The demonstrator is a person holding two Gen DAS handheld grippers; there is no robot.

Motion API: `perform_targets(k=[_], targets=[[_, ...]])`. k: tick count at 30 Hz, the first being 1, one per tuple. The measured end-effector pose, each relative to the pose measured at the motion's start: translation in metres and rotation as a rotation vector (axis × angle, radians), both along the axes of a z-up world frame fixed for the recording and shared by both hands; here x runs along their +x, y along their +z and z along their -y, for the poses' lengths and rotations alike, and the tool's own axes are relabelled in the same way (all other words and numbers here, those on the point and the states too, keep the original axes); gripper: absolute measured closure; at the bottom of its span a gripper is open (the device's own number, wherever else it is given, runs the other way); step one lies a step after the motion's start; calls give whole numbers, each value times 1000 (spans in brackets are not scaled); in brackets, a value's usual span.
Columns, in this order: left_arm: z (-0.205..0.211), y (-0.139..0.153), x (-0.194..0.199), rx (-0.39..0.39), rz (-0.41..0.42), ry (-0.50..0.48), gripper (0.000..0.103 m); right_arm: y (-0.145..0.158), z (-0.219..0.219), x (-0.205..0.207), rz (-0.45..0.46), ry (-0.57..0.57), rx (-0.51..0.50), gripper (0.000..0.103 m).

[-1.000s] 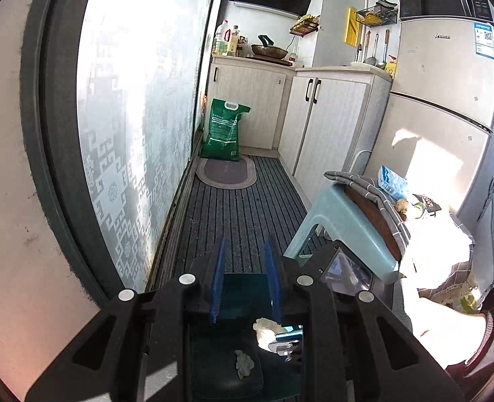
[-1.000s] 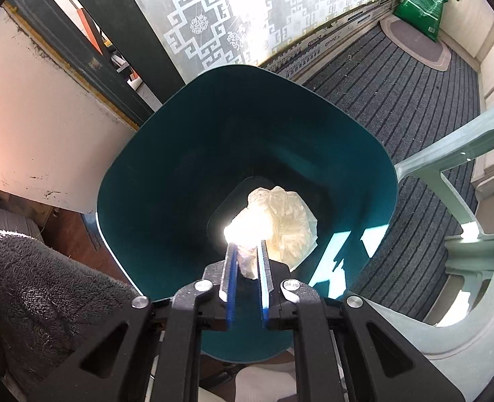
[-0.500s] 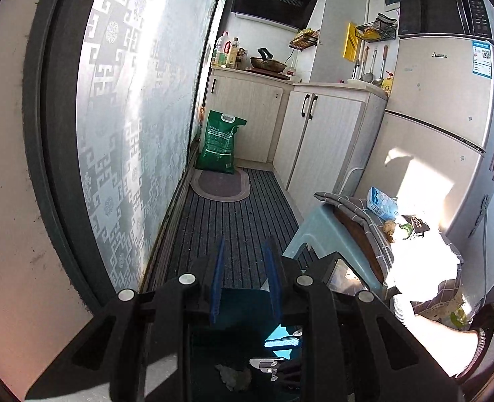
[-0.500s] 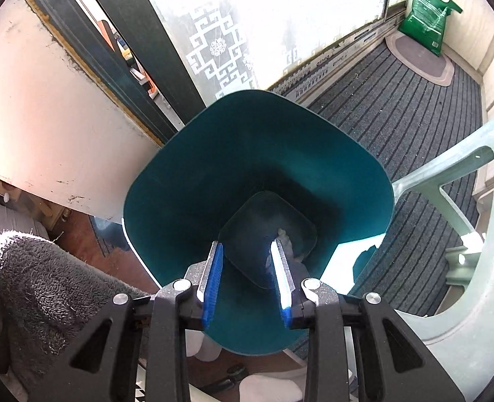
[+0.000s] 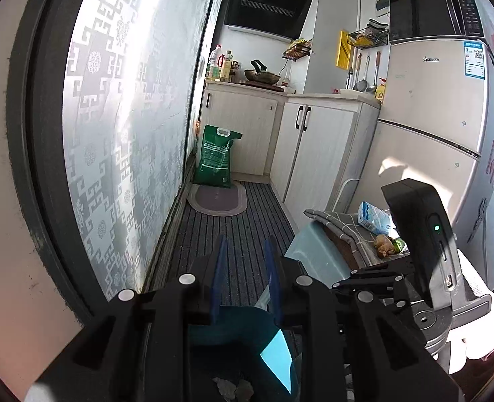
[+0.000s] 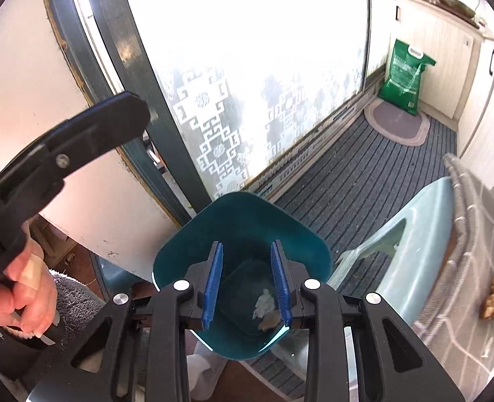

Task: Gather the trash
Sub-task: 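Move both tools back to the stool and grasp the bread crust with the left tool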

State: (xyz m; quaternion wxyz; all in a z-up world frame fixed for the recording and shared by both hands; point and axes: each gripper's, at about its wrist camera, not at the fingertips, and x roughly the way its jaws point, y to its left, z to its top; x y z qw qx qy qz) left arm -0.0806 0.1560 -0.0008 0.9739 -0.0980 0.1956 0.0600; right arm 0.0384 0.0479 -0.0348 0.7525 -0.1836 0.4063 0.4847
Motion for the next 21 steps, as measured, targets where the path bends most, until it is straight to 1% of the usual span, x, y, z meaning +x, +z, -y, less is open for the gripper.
perform_targets(k=[3, 6, 10, 12, 16, 18, 21], targets=[[1, 3, 3, -2, 9, 1, 78, 20, 18, 4, 59, -28, 29, 73], [8, 4, 9, 10, 10, 3, 76, 34, 37, 11, 86, -64, 57, 73], [24, 5, 18, 27, 7, -25, 75, 47, 62, 18, 111, -103, 85, 73], [33, 4, 24, 34, 2, -42, 71, 50, 74, 23, 121, -121, 94, 73], [53, 2, 37, 32, -14, -92, 70, 54, 99, 29, 149, -161, 94, 73], [63, 1, 43, 38, -23, -118, 68, 56, 114, 34, 160, -185, 97, 73], [81, -3, 53, 51, -35, -151, 68, 55, 135, 41, 165, -222, 100, 73]])
